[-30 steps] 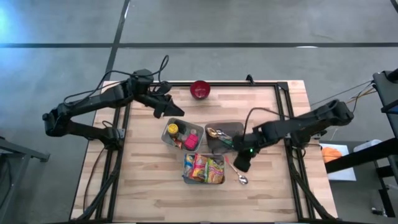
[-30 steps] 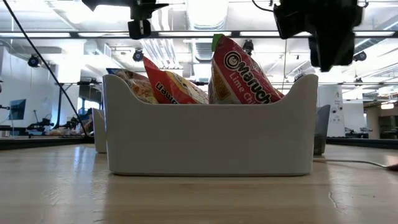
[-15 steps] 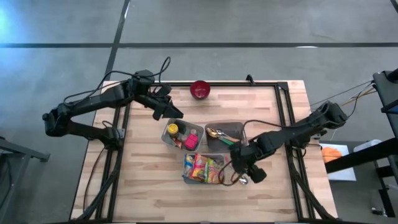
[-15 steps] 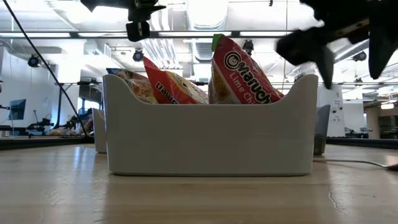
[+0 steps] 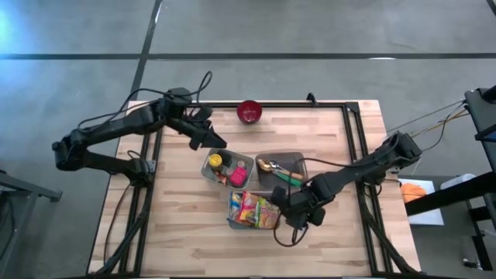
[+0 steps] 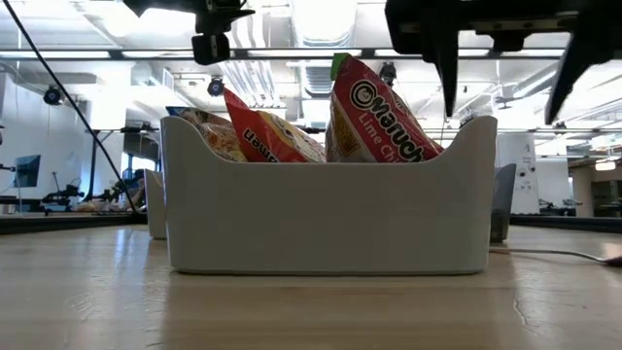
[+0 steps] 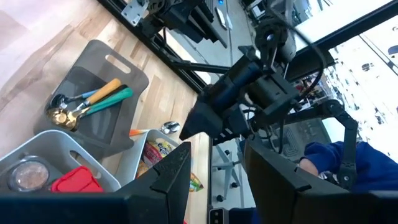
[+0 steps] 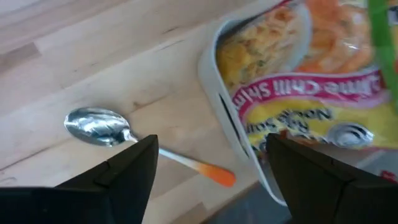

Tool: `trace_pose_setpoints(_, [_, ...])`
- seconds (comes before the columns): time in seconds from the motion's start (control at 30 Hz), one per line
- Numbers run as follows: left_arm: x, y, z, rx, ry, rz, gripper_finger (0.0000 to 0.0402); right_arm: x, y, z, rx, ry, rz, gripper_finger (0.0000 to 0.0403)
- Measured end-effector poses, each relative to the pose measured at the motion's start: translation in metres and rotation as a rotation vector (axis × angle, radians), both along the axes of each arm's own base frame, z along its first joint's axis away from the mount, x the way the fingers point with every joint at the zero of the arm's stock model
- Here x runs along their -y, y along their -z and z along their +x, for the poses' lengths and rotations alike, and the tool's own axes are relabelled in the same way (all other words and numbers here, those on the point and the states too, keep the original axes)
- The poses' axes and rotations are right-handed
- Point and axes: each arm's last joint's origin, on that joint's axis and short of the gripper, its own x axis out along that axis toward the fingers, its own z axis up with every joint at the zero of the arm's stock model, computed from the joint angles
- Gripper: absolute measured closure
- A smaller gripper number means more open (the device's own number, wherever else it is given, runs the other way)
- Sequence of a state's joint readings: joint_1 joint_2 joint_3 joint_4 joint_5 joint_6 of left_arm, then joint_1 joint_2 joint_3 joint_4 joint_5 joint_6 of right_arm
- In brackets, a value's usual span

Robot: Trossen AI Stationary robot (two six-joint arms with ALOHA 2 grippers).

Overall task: Pick & Place Food Item
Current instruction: Put the orange spoon into the black bin

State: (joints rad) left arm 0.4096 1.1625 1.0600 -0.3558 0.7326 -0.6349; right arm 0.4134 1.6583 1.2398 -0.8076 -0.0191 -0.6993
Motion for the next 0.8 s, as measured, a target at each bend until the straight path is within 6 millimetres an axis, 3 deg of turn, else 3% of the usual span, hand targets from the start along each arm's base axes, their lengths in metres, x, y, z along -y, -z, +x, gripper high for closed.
trace_pose_setpoints(0.17, [-0.002, -0.005, -0.006, 0.022, -0.015, 0.015, 0.0249, -0.009, 0.01, -0.002, -0.02, -0.041, -0.088, 0.0097])
trace_pose_setpoints(0.3, [-0.006, -0.008, -0.012, 0.035, -0.04, 0.021, 0.0249, -0.016, 0.021, -0.008, -0.05, -0.19, -0.228, 0.0097])
trace_pose_setpoints(0.4, [-0.008, -0.01, -0.016, 0.04, -0.058, 0.024, 0.0249, -0.018, 0.023, -0.012, -0.034, -0.21, -0.34, 0.0097])
trace_pose_setpoints(0.8, [-0.009, -0.011, -0.019, 0.043, -0.065, 0.026, 0.0249, -0.019, 0.023, -0.012, -0.02, -0.336, -0.398, 0.0096])
